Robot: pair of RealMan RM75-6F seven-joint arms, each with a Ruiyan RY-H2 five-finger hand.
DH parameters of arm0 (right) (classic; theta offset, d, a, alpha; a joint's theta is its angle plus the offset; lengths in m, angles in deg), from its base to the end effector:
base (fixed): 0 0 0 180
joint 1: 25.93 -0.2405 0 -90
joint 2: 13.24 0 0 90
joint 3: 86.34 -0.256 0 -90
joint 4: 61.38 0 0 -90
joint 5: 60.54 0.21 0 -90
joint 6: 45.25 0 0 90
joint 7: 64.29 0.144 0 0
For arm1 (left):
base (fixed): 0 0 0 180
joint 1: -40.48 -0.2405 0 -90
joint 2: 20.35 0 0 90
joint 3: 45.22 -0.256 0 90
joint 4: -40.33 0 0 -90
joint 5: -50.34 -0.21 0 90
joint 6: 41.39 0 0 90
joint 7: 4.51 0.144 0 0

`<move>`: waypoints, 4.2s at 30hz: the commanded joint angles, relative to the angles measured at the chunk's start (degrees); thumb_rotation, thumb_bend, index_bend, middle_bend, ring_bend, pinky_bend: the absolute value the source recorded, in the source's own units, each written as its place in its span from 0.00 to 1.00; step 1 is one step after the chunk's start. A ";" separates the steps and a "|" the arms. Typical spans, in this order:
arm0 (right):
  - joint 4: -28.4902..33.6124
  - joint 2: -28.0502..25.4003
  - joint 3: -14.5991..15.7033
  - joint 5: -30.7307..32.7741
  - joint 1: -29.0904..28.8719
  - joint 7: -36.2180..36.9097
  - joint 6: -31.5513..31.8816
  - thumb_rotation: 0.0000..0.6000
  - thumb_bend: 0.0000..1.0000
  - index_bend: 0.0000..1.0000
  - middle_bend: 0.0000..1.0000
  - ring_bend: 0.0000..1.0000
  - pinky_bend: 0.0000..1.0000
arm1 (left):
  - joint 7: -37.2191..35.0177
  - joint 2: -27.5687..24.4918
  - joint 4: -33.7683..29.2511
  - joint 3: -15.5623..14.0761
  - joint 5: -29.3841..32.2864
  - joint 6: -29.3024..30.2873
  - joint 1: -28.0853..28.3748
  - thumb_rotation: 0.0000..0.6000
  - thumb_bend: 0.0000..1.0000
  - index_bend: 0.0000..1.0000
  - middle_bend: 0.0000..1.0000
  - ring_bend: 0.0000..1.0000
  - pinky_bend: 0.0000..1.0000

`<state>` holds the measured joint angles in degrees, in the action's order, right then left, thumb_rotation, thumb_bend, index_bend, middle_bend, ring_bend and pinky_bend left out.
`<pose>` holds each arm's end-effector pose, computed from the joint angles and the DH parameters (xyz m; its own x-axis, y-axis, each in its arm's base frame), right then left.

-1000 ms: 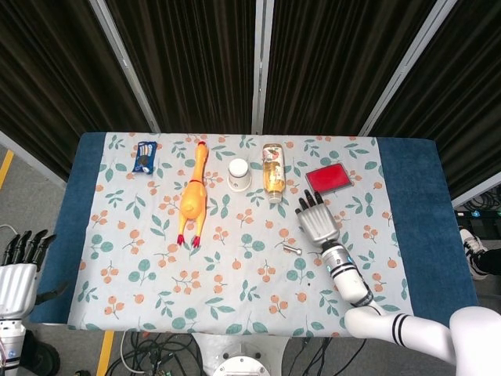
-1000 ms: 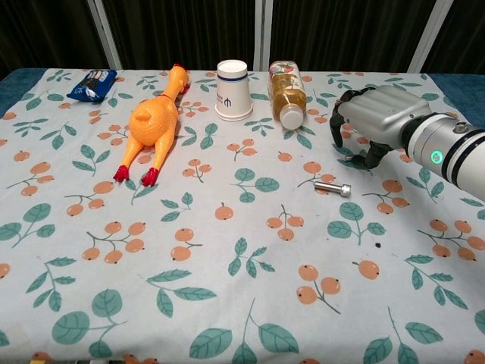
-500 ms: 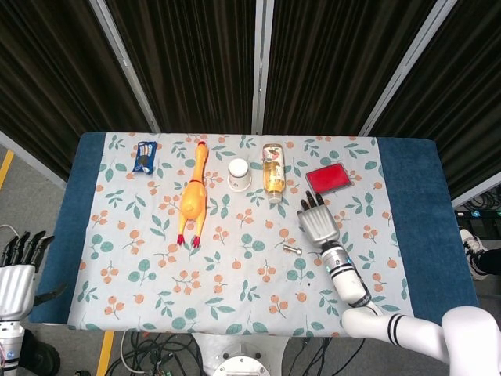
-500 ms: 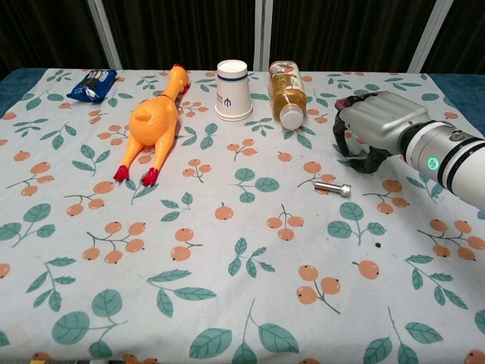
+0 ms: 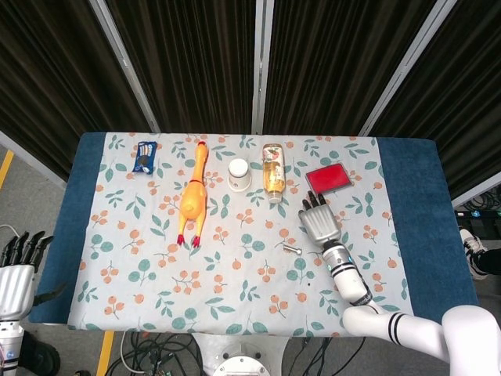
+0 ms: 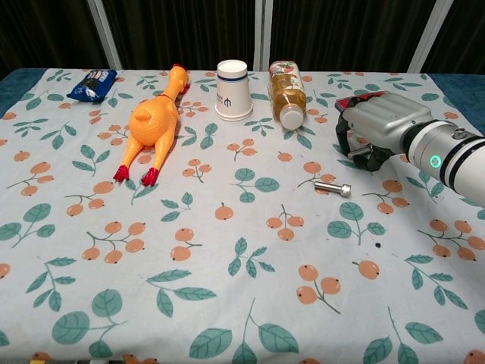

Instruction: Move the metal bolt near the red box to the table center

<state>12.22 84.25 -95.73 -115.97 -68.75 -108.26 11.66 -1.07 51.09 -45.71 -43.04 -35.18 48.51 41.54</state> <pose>-0.1753 -0.3533 -0.0479 0.7386 -0.1739 0.6514 -0.6684 -0.3151 0.6737 -0.3290 0.1575 0.1374 0.4366 -0.0394 0.8988 0.8986 0.0661 -0.4337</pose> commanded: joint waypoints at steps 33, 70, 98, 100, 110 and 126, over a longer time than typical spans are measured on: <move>0.14 -6.92 -6.20 -2.93 3.69 40.56 -9.61 1.00 0.38 0.54 0.23 0.04 0.07 | 1.39 -0.16 -0.83 0.23 0.26 -1.16 0.48 1.00 0.06 0.15 0.09 0.00 0.00; 23.63 -17.87 1.49 -13.92 3.77 17.25 -1.34 1.00 0.39 0.38 0.24 0.06 0.10 | 2.80 -0.72 -2.30 0.15 -0.97 0.03 0.38 1.00 0.06 0.15 0.09 0.00 0.00; 20.30 -7.02 4.58 7.61 -4.39 -4.86 0.49 1.00 0.28 0.42 0.15 0.00 0.00 | 0.23 0.23 -0.02 -0.19 -1.10 0.21 -0.19 1.00 0.06 0.15 0.09 0.00 0.00; 20.48 -6.84 5.02 7.95 -4.43 -5.16 0.80 1.00 0.24 0.42 0.15 0.00 0.00 | 0.15 0.27 0.09 -0.21 -1.17 0.28 -0.22 1.00 0.06 0.15 0.09 0.00 0.00; 21.92 -7.07 6.58 7.40 -4.36 -5.02 1.70 1.00 0.23 0.45 0.16 0.00 0.00 | -0.18 0.28 0.39 -0.31 -1.20 0.26 -0.34 1.00 0.06 0.15 0.09 0.00 0.00; 23.38 -8.62 8.94 4.17 -3.31 -3.48 2.47 1.00 0.26 0.50 0.17 0.00 0.00 | -0.15 0.44 0.35 -0.28 -1.16 0.37 -0.48 1.00 0.06 0.15 0.09 0.00 0.00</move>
<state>35.71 75.54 -86.76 -111.73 -72.01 -111.81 14.21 -1.22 51.53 -45.37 -43.32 -36.34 48.88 41.06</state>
